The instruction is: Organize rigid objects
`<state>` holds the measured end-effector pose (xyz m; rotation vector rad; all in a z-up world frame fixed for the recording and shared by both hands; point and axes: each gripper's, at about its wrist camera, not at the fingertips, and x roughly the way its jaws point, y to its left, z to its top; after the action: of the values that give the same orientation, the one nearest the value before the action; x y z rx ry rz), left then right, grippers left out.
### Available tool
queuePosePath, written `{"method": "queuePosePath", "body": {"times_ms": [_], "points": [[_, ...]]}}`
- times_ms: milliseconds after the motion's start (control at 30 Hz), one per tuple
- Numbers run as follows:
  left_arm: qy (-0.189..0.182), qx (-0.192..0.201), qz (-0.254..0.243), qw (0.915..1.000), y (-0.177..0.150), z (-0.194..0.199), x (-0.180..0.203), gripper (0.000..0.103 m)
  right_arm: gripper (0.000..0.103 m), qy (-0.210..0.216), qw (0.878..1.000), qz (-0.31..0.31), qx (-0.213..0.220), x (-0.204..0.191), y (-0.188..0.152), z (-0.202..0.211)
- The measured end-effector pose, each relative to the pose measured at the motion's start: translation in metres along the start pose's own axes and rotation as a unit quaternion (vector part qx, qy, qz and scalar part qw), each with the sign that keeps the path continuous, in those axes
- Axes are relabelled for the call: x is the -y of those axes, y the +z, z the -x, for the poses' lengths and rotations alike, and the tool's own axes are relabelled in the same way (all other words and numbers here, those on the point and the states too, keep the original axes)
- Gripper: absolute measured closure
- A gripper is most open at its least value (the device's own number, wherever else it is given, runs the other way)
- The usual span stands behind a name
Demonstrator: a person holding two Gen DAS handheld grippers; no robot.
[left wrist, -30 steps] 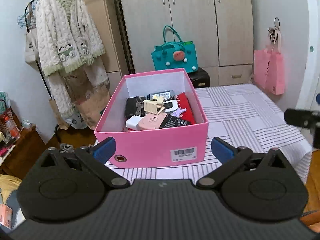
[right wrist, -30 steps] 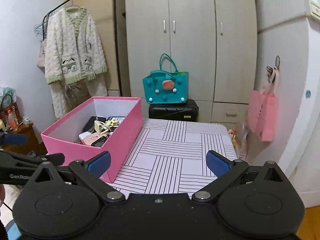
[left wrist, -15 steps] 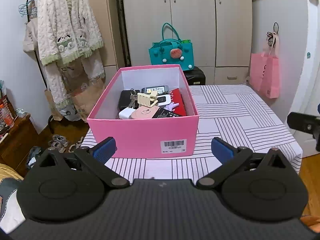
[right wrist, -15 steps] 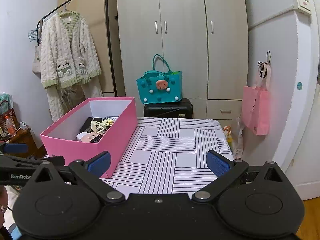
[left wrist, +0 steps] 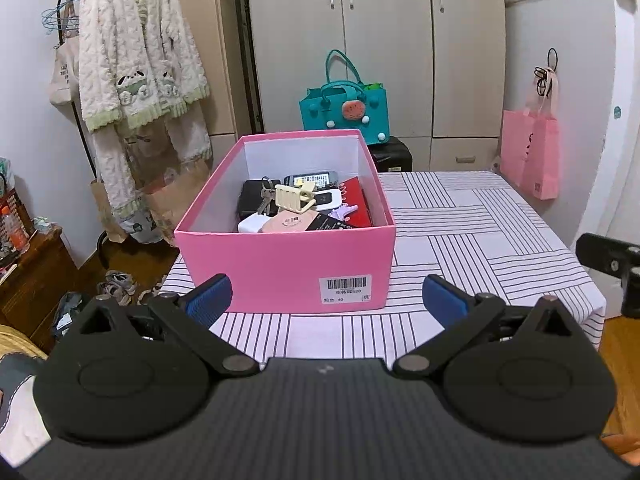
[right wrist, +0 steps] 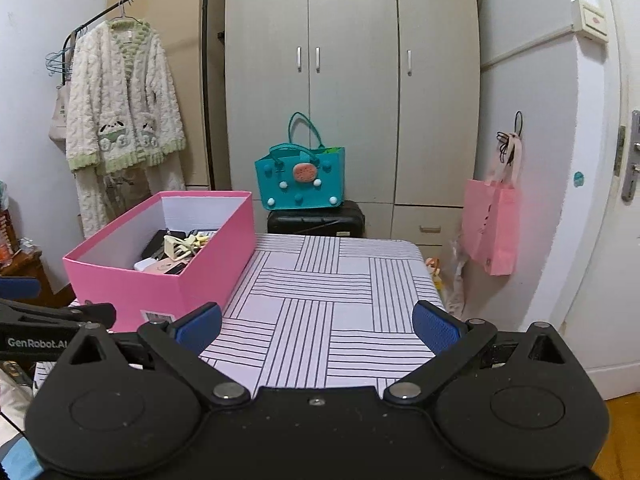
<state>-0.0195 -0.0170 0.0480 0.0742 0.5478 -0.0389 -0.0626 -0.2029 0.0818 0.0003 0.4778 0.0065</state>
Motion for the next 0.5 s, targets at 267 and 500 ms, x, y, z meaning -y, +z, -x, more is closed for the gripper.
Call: {"method": "queuePosePath", "body": {"times_ms": [267, 500], "points": [[0.000, 0.000, 0.005, 1.0000, -0.0009, -0.0021, -0.0058, 0.000, 0.001, -0.007, 1.000, 0.004, 0.010, -0.0052, 0.0002, 0.0043], [0.004, -0.005, 0.001, 1.0000, -0.0025, -0.0073, -0.0101, 0.000, 0.001, -0.009, 1.000, 0.012, 0.004, -0.0096, -0.0017, 0.0008]]}}
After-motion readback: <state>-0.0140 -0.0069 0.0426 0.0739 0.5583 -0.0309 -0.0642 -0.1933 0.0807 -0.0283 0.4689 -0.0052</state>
